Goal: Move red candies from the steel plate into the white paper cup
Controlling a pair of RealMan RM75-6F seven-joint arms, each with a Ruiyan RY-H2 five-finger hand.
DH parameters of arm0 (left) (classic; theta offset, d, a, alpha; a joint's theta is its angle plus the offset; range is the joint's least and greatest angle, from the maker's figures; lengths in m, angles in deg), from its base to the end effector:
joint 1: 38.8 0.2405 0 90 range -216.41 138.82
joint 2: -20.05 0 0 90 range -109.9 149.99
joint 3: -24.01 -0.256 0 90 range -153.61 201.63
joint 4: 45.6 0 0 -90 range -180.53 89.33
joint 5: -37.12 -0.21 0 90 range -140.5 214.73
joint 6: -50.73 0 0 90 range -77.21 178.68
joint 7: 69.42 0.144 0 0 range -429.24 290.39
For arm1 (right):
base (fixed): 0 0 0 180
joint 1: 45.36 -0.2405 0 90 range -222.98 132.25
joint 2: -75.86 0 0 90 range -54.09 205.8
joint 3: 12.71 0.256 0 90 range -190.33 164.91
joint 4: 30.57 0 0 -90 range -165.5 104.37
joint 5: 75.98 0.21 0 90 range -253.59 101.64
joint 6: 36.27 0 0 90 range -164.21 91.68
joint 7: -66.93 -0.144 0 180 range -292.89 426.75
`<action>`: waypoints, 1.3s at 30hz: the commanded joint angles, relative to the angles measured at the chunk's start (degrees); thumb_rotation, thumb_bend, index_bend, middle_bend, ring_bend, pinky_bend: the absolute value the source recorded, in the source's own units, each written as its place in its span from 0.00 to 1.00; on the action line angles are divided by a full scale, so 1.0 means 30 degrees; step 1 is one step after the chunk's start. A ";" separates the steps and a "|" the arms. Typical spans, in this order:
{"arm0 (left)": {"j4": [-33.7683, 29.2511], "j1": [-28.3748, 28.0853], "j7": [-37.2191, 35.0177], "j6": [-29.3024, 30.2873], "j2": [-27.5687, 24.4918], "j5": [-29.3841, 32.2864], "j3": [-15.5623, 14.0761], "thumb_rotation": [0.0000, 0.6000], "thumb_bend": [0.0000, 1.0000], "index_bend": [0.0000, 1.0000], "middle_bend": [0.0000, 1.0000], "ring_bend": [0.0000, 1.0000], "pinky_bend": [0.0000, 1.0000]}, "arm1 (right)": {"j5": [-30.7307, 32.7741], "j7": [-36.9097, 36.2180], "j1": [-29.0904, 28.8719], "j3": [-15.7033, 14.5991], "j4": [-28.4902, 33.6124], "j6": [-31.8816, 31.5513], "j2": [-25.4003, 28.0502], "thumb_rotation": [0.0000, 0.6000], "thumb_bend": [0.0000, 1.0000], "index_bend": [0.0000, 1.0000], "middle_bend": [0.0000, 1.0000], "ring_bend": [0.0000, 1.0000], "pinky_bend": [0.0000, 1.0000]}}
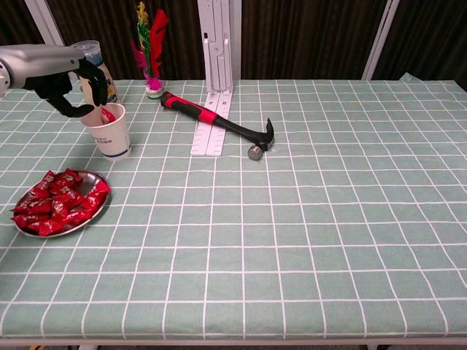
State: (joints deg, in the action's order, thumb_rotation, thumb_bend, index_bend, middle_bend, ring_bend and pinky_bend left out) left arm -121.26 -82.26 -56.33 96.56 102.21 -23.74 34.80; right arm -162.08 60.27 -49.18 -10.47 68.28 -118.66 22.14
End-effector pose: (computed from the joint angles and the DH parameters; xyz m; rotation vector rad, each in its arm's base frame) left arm -0.2027 0.3885 0.0288 -1.8031 -0.9739 -0.7566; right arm -0.3063 -0.1720 0.1978 1.3857 -0.9919 0.8967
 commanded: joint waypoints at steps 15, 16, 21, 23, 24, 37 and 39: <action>-0.4312 0.4340 -0.0956 0.6250 -0.2775 -0.2354 -0.1852 1.00 0.20 0.35 0.42 0.94 1.00 | -0.0319 0.0096 -0.0251 0.0023 0.0084 0.0176 -0.0062 1.00 0.10 0.12 0.22 0.11 0.43; -0.4461 0.4548 -0.0885 0.6354 -0.2836 -0.2545 -0.2121 1.00 0.20 0.36 0.43 0.94 1.00 | -0.0350 0.0100 -0.0256 0.0013 0.0089 0.0175 -0.0080 1.00 0.10 0.11 0.22 0.11 0.43; -0.4350 0.5054 -0.0413 0.6089 -0.2310 -0.3226 -0.3205 1.00 0.19 0.39 0.45 0.94 1.00 | -0.0483 0.0166 -0.0272 -0.0033 0.0138 0.0150 -0.0134 1.00 0.10 0.12 0.22 0.11 0.43; -0.3921 0.4925 -0.0237 0.5466 -0.1840 -0.3191 -0.3383 1.00 0.19 0.39 0.45 0.94 1.00 | -0.0544 0.0197 -0.0278 -0.0049 0.0173 0.0131 -0.0122 1.00 0.10 0.11 0.22 0.11 0.43; -0.3681 0.4873 -0.0191 0.5307 -0.1589 -0.3220 -0.3403 1.00 0.19 0.39 0.45 0.94 1.00 | -0.0574 0.0215 -0.0272 -0.0055 0.0195 0.0102 -0.0113 1.00 0.10 0.11 0.22 0.11 0.43; -0.1685 0.4018 0.0772 0.2962 0.0451 -0.2198 -0.3115 1.00 0.20 0.40 0.45 0.94 1.00 | -0.0482 0.0302 -0.0155 -0.0083 0.0322 -0.0045 0.0012 1.00 0.10 0.12 0.22 0.11 0.43; -0.1678 0.3956 0.0891 0.2836 0.0451 -0.2126 -0.3077 1.00 0.21 0.40 0.45 0.94 1.00 | -0.0448 0.0298 -0.0163 -0.0061 0.0313 -0.0043 0.0020 1.00 0.10 0.12 0.22 0.11 0.43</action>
State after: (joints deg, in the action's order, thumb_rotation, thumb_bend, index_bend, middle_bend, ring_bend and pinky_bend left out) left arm -126.32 -70.31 -53.79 105.19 103.54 -30.21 25.51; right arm -163.42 61.16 -49.67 -10.66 69.23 -118.79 22.19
